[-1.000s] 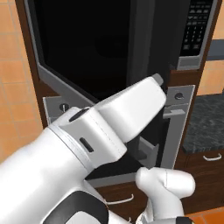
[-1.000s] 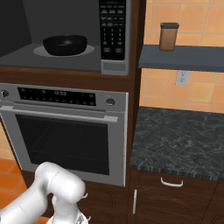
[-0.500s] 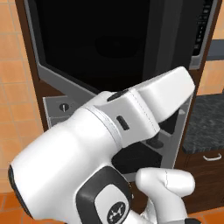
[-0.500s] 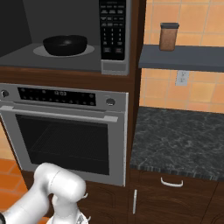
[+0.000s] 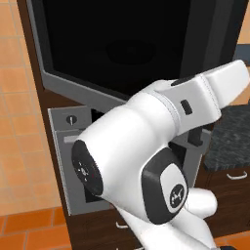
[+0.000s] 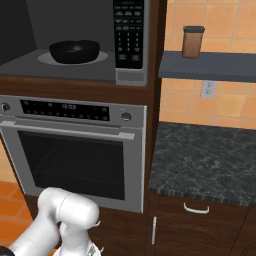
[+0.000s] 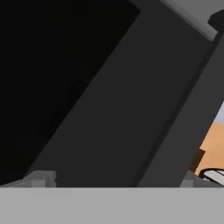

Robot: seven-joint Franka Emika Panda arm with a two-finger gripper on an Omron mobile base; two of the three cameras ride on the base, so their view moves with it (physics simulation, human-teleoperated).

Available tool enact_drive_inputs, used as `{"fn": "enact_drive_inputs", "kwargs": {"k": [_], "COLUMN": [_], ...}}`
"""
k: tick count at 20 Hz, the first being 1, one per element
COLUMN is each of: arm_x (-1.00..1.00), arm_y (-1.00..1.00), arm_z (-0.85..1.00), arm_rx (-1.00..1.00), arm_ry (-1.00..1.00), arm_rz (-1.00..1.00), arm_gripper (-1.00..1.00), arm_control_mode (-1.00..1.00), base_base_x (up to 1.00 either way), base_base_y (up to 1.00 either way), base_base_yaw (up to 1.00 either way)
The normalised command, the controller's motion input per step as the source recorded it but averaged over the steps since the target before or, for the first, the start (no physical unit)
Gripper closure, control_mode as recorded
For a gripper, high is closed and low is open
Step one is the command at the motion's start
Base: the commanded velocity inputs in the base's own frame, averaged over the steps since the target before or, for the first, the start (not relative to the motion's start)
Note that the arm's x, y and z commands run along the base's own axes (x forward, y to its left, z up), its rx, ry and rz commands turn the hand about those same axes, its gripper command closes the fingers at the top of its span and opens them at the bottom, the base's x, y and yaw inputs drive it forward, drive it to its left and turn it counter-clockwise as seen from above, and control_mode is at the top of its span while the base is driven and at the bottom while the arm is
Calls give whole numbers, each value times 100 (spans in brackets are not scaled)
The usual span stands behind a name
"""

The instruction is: Open the microwave, place the bowl with waffle inside the microwave, then close the microwave door and turn it on.

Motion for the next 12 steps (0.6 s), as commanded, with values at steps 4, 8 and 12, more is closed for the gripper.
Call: {"fn": "enact_drive_inputs", "kwargs": {"k": [4,8,12], "arm_x": [84,89,100], "arm_y": [-10,-15,-27], "arm_z": [-10,-19,-25], "arm_rx": [9,13,25], "arm_ry": [-9,-12,-13], "arm_rz": [6,9,10], "arm_gripper": [-100,-100,-100], "arm_control_mode": [-100,-100,-100], "base_base_x": [0,0,0], "base_base_y": [0,0,0], "base_base_yaw": [0,0,0]}}
